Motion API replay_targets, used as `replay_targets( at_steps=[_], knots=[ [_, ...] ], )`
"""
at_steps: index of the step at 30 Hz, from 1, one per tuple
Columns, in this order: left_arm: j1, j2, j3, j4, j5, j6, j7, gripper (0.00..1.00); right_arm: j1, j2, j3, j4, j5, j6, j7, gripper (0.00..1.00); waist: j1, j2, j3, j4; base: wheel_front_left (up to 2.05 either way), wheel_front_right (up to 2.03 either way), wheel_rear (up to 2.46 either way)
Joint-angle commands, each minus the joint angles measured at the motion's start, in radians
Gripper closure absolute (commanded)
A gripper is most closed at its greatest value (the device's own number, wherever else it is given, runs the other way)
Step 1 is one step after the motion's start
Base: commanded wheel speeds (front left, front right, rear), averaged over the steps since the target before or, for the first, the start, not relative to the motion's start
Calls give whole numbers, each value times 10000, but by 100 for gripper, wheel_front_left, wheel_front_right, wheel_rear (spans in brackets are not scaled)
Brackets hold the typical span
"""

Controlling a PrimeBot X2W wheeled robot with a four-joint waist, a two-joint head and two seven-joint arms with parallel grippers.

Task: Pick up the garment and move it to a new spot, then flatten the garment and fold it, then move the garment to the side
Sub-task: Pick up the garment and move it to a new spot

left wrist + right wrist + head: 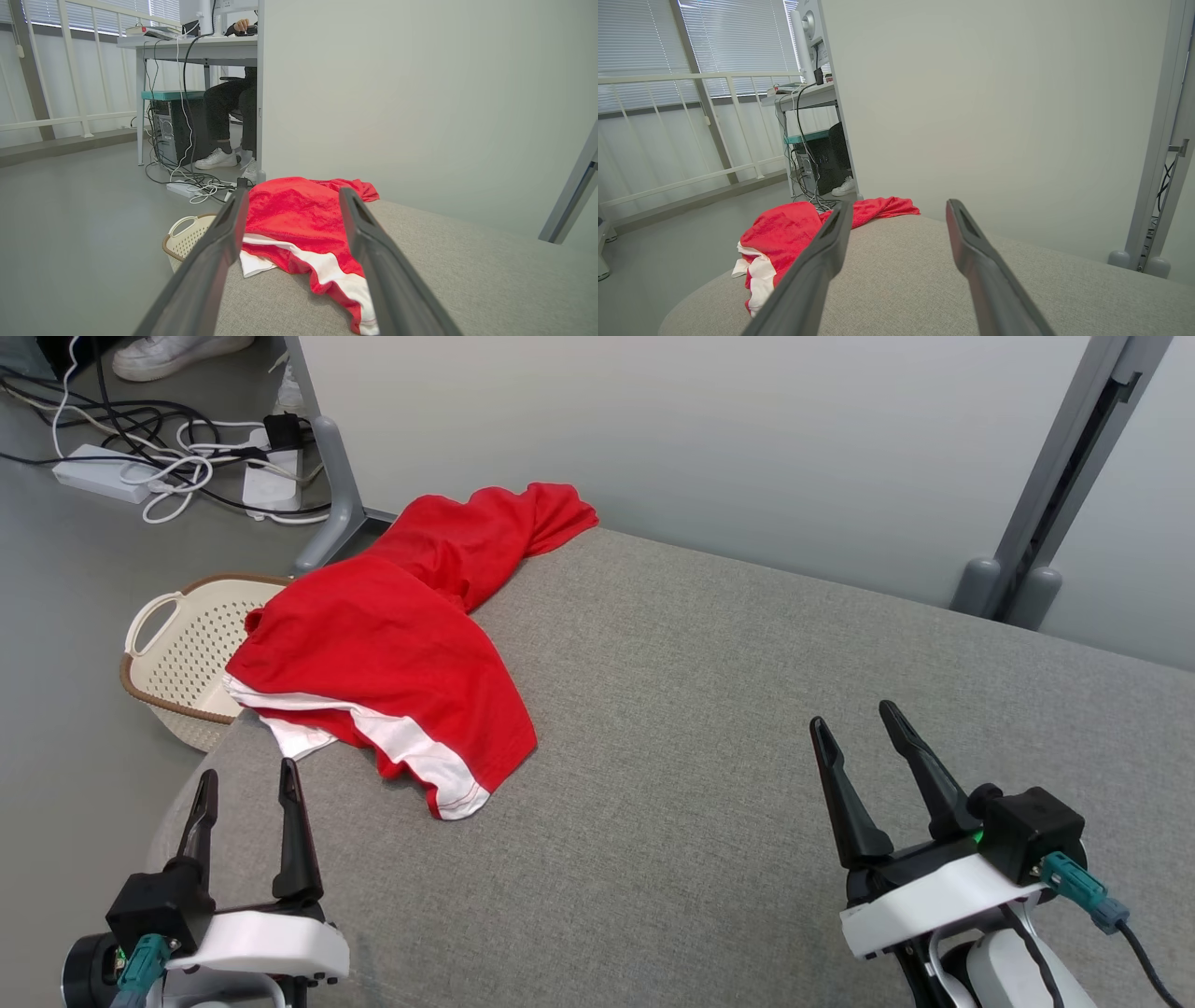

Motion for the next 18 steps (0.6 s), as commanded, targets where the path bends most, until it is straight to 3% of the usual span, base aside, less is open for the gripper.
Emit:
replay_targets(
  at_steps=[1, 9, 14, 18],
  knots=[
    [-8, 40, 49, 24, -79, -60, -7, 0, 98, -27, 18, -6, 67, 22, -50, 0, 0, -1, 3, -4, 0, 0, 0],
    [-315, 76, 140, 410, -488, -244, -7, 0, 47, -31, 40, -159, 168, 22, -50, 0, 0, -1, 39, -148, 0, 0, 0],
    [-957, 475, 325, 196, -780, -377, 628, 0, -63, -97, 11, -289, 205, 22, -50, 0, 0, -1, 205, -303, 0, 0, 0],
    [-1699, 1147, 532, 28, -787, -429, 1406, 0, -212, -188, 71, -396, 200, 22, -50, 0, 0, -1, 443, -528, 0, 0, 0]
  ],
)
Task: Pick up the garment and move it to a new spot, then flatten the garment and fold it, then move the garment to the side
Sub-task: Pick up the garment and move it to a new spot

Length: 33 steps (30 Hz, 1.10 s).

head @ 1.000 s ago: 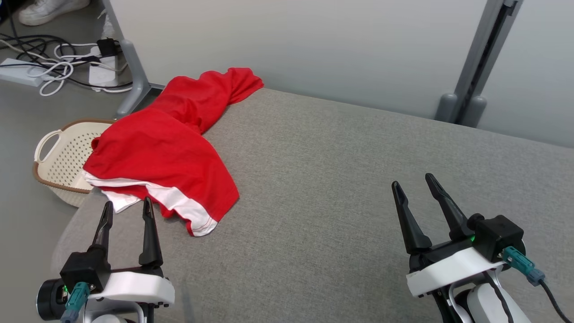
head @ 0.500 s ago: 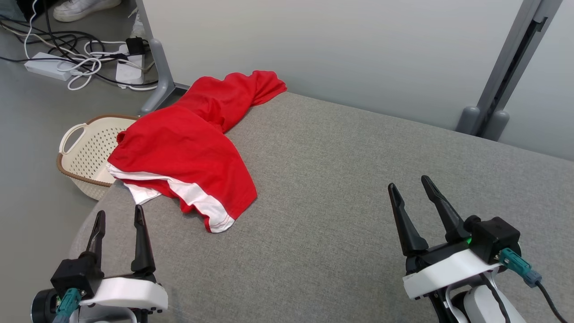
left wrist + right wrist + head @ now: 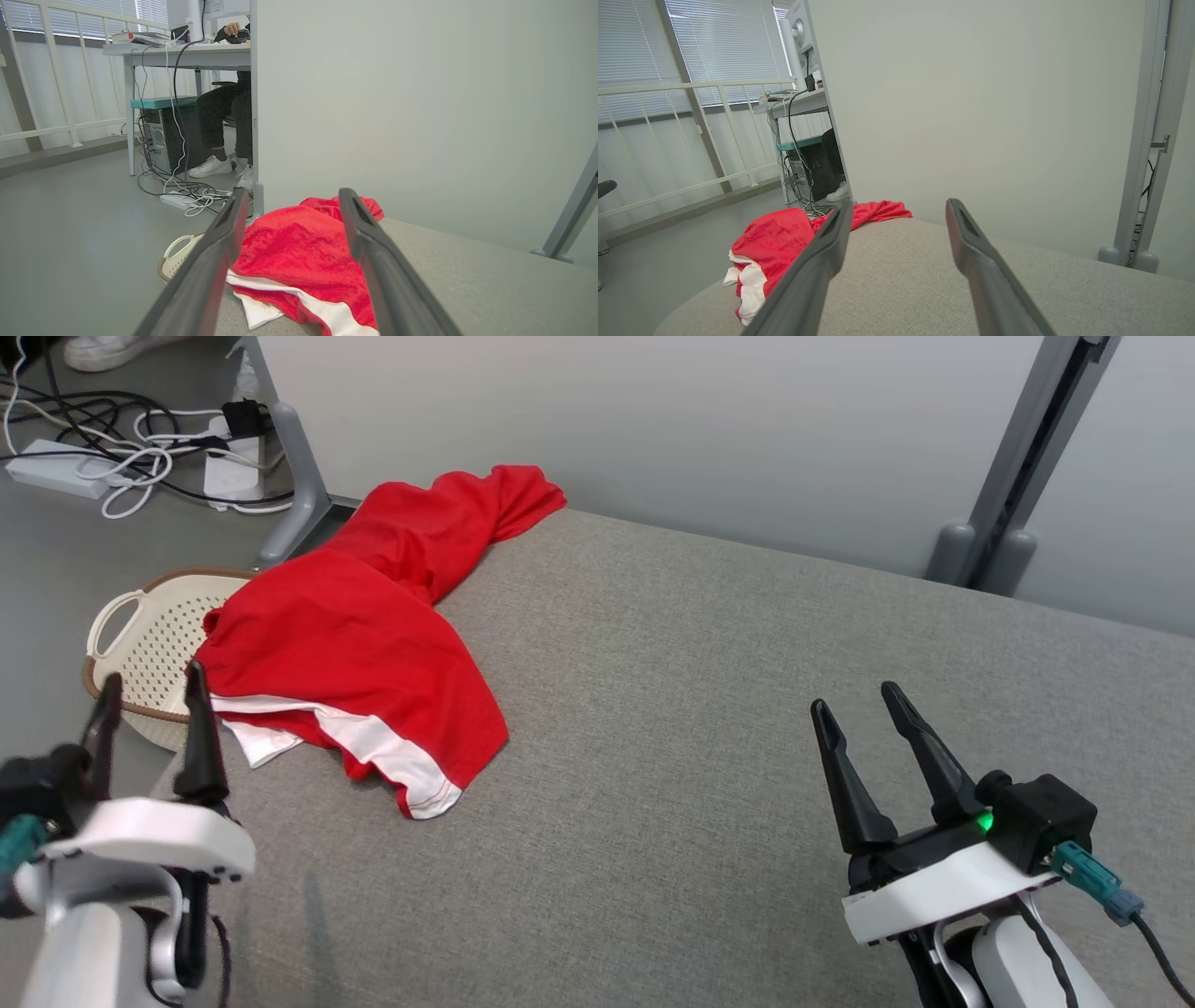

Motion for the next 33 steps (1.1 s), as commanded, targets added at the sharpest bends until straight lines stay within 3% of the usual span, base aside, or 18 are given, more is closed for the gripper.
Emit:
replay_targets(
  at_steps=[1, 13, 21, 33],
  knots=[
    [-361, 192, 87, 8, -50, -42, 197, 0, -138, -90, -19, -61, 21, 22, -50, 0, 0, 0, 177, -170, 0, 0, 0],
    [-2875, 1858, 1289, 2297, -1696, -580, 2503, 0, -858, -631, 175, -368, 203, 22, -50, 0, 0, 0, 1516, -1402, 0, 0, 0],
    [-4113, 2568, 1474, 4182, -2199, -805, 3390, 0, -1384, -1017, 344, -665, 285, 22, -50, 0, 0, 0, 2431, -2144, 0, 0, 0],
    [-5549, 3644, 2048, 7236, -2684, -366, 3856, 0, -2059, -1429, 488, -1126, 412, 22, -50, 0, 0, 0, 3807, -3114, 0, 0, 0]
  ],
)
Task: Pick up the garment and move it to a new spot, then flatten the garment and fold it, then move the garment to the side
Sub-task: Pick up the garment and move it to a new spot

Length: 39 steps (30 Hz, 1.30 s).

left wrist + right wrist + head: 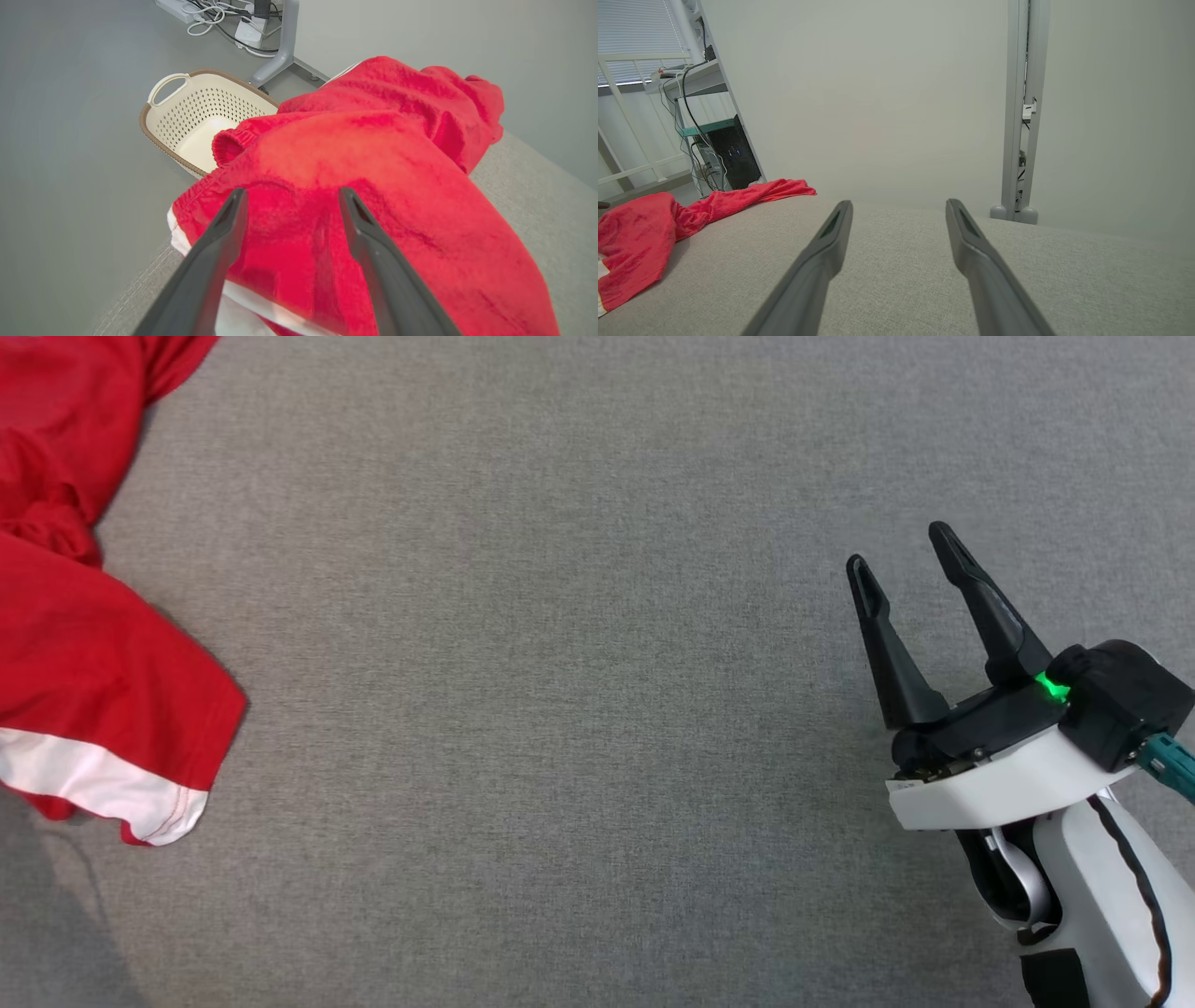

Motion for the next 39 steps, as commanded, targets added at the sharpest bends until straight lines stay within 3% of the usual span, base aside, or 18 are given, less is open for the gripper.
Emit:
replay_targets(
  at_steps=[1, 13, 16, 18, 19, 31, 39],
  knots=[
    [-234, 172, 95, 278, -88, 59, -36, 0, -146, -100, 4, -105, 51, 22, -50, 0, 0, 0, 396, -346, 0, 0, 0],
    [-757, 186, -311, 2098, -192, -352, 1174, 0, -374, -223, -95, -223, 62, 22, -50, 0, 0, 0, 993, -673, 0, 0, 0],
    [-776, 130, -397, 2191, -192, -461, 998, 0, -348, -221, -113, -203, 29, 22, -50, 0, 0, 0, 976, -656, 0, 0, 0],
    [-805, 179, -488, 2187, -76, -517, 712, 96, -339, -199, -104, -166, 1, 23, -50, 0, 0, 0, 916, -642, 0, 0, 0],
    [-839, 237, -540, 2196, -14, -518, 579, 100, -331, -180, -95, -147, -9, 23, -50, 0, 0, 0, 866, -634, 0, 0, 0],
    [-1153, 928, -1594, 2003, 706, -864, -389, 100, 25, 274, 93, 84, 88, 23, -50, 0, 0, 0, -394, -511, 0, 0, 0],
    [-1422, 992, -2921, 760, 1023, -939, -602, 100, 397, 714, 104, 312, 172, 23, -50, 0, 0, 0, -1593, -579, 0, 0, 0]
  ],
)
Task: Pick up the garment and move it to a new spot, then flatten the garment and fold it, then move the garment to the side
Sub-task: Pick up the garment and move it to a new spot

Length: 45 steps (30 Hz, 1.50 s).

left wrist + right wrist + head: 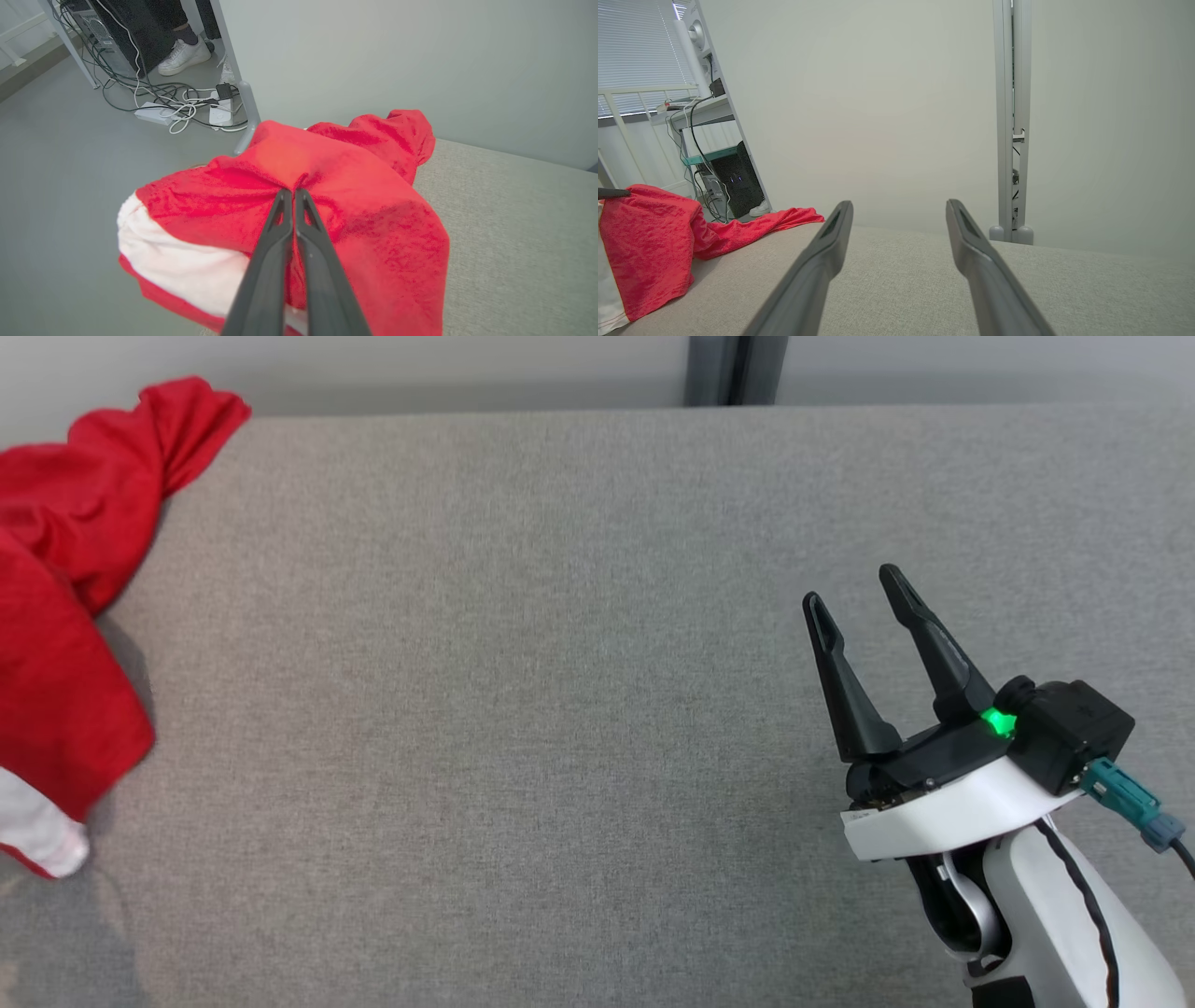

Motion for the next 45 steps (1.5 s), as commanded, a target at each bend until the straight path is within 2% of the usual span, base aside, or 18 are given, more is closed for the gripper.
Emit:
replay_targets(
  at_steps=[1, 9, 11, 18, 24, 28, 29, 32, 35, 39, 44, 45],
  knots=[
    [-130, -32, -179, -295, -85, -27, 7, 100, 138, 1, -31, 13, 88, 23, -50, 0, 0, 0, -407, -79, 0, 0, 0],
    [243, 30, -1710, -3094, -734, -24, 632, 100, 369, 325, -180, 35, 79, 23, -50, 0, 0, 0, -1064, -560, 0, 0, 0],
    [387, 77, -1896, -3892, -855, -23, 834, 100, 418, 388, -209, 43, 96, 23, -50, 0, 0, 0, -1182, -752, 0, 0, 0],
    [1054, -302, -2187, -6814, -1299, 97, 1657, 100, 484, 536, -391, 76, 88, 21, -48, 0, 0, 0, -1485, -1485, 0, 0, 0],
    [1571, -1211, -2613, -9194, -1853, 284, 2189, 100, 445, 589, -676, 17, 21, 23, -48, 0, 0, 0, -1467, -1946, 0, 0, 0],
    [1923, -1956, -2979, -10270, -2035, 544, 2045, 100, 375, 579, -878, -42, -4, 23, -50, 0, 0, 0, -1375, -2154, 0, 0, 0],
    [1923, -1956, -2979, -10270, -2035, 544, 2045, 100, 375, 579, -878, -42, -4, 23, -50, 0, 0, 0, -1375, -2154, 0, 0, 0],
    [2278, -2451, -3170, -10565, -2115, 721, 1723, 100, 332, 558, -1005, -89, -3, 23, -48, 0, 0, 0, -1282, -2236, 0, 0, 0],
    [2797, -2916, -3288, -10281, -2187, 860, 1219, 100, 314, 557, -1034, -119, -14, 23, -50, 0, 0, 0, -1178, -2288, 0, 0, 0],
    [3352, -3277, -3318, -9228, -1879, 978, 107, 100, 302, 569, -1055, -140, -9, 23, -50, 0, 0, 0, -1025, -2316, 0, 0, 0],
    [3704, -3729, -3477, -7136, -1682, 830, -1180, 100, 227, 551, -1058, -124, 9, 23, -50, 0, 0, 0, -864, -2261, 0, 0, 0],
    [3725, -3834, -3496, -6721, -1714, 789, -1354, 18, 212, 539, -1062, -121, 14, 23, -50, 0, 0, 0, -840, -2238, 0, 0, 0]
  ],
)
